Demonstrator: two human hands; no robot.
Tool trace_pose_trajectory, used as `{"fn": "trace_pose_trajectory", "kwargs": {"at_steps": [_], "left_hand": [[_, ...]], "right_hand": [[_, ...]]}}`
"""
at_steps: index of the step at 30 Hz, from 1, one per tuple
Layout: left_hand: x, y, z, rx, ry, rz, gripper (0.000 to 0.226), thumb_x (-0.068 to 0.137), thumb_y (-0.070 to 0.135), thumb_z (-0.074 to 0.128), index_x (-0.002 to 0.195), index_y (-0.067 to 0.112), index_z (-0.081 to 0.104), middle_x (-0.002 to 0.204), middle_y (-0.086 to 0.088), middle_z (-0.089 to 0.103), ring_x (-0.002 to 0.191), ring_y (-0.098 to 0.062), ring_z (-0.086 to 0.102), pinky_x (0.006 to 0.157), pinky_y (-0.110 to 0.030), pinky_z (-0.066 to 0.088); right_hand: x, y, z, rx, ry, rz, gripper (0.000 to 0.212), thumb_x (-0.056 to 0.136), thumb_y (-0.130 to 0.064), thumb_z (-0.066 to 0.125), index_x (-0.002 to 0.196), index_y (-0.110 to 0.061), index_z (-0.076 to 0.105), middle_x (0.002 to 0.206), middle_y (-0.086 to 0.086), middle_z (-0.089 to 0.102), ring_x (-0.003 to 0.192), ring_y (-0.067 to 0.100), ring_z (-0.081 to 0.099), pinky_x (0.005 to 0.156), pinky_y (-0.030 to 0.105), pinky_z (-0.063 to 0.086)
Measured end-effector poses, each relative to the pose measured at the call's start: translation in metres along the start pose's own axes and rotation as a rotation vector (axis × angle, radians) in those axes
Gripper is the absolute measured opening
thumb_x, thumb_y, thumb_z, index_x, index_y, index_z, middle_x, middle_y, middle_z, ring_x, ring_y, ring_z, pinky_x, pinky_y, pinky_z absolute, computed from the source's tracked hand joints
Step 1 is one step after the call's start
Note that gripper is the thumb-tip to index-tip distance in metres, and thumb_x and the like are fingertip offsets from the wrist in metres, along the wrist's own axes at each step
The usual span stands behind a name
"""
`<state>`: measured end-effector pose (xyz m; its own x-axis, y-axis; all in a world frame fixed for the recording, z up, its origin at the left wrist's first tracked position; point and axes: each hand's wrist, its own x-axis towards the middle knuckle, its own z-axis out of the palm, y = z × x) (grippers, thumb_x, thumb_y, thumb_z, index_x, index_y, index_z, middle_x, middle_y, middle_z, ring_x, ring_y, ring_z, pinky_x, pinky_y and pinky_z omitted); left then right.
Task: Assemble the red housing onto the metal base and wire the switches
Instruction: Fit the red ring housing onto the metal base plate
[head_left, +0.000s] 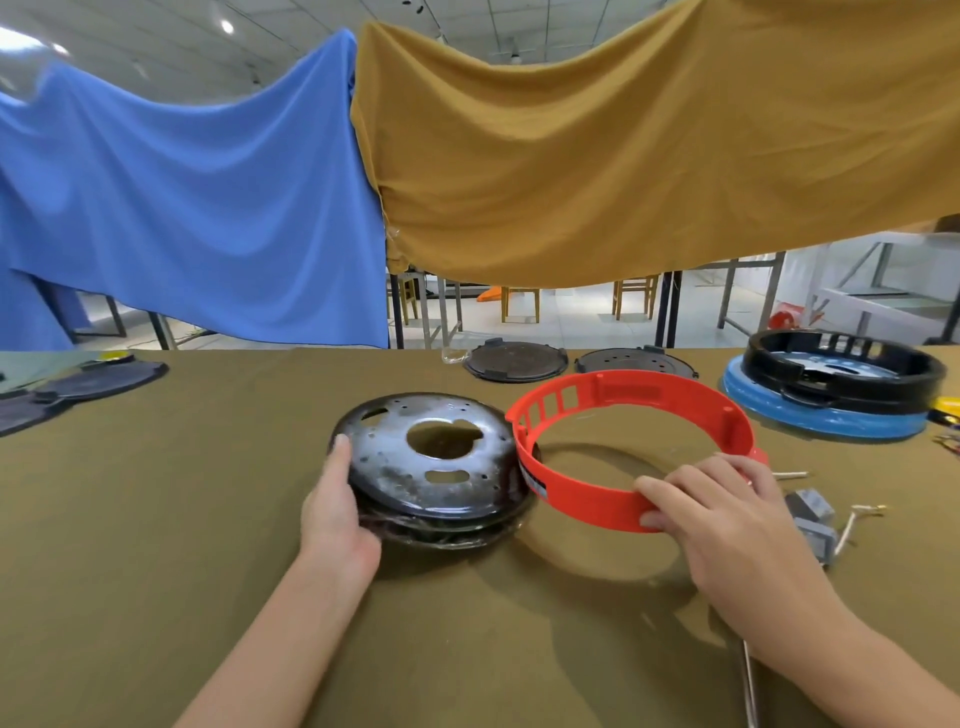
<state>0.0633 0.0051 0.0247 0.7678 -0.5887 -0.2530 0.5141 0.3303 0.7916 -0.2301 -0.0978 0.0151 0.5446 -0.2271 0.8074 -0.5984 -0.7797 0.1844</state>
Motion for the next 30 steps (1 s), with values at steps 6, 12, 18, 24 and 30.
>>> {"fn": "trace_pose_trajectory", "kwargs": {"at_steps": [6, 12, 18, 24, 30], "left_hand": [[0.003, -0.015, 0.000, 0.497, -0.109, 0.017, 0.045, 0.090, 0.030, 0.069, 0.124, 0.003, 0.056, 0.112, -0.012, 0.071, 0.097, -0.025, 0.070, 0.075, -0.039, 0.059], [-0.001, -0.017, -0.001, 1.093, 0.050, 0.272, 0.056, 0.084, 0.059, 0.062, 0.105, 0.008, 0.058, 0.107, -0.010, 0.063, 0.098, -0.030, 0.062, 0.090, -0.047, 0.052], [-0.008, -0.018, -0.001, 1.365, 0.058, 0.346, 0.058, 0.086, 0.060, 0.057, 0.107, 0.006, 0.060, 0.115, -0.016, 0.057, 0.112, -0.037, 0.051, 0.098, -0.043, 0.044], [-0.009, -0.022, 0.000, 1.372, 0.024, 0.438, 0.053, 0.090, 0.051, 0.057, 0.118, 0.006, 0.060, 0.117, -0.012, 0.044, 0.124, -0.033, 0.040, 0.106, -0.036, 0.033], [-0.017, -0.024, 0.004, 1.226, -0.088, 0.659, 0.044, 0.093, 0.041, 0.058, 0.131, 0.019, 0.055, 0.113, 0.002, 0.038, 0.112, -0.019, 0.034, 0.103, -0.032, 0.030]], "right_hand": [[0.000, -0.006, -0.001, -0.014, -0.019, -0.002, 0.014, 0.078, -0.010, 0.080, 0.091, -0.011, 0.075, 0.078, 0.002, 0.068, 0.073, 0.029, 0.064, 0.082, 0.051, 0.051], [0.001, -0.007, -0.002, 0.011, 0.003, -0.035, 0.012, 0.091, -0.019, 0.065, 0.090, -0.013, 0.075, 0.078, 0.000, 0.067, 0.073, 0.025, 0.064, 0.088, 0.044, 0.046], [0.004, -0.010, -0.005, 0.151, 0.011, -0.024, 0.031, 0.091, -0.026, 0.051, 0.092, -0.008, 0.075, 0.081, 0.002, 0.069, 0.076, 0.025, 0.065, 0.082, 0.047, 0.053], [0.006, -0.013, -0.007, 0.591, 0.050, 0.220, 0.009, 0.090, -0.015, 0.063, 0.098, -0.016, 0.067, 0.088, -0.010, 0.062, 0.086, 0.007, 0.055, 0.084, 0.016, 0.042], [0.020, -0.014, -0.017, 1.213, 0.225, 0.792, 0.019, 0.091, -0.010, 0.060, 0.095, -0.025, 0.070, 0.084, 0.001, 0.075, 0.076, 0.014, 0.069, 0.068, 0.020, 0.055]]}}
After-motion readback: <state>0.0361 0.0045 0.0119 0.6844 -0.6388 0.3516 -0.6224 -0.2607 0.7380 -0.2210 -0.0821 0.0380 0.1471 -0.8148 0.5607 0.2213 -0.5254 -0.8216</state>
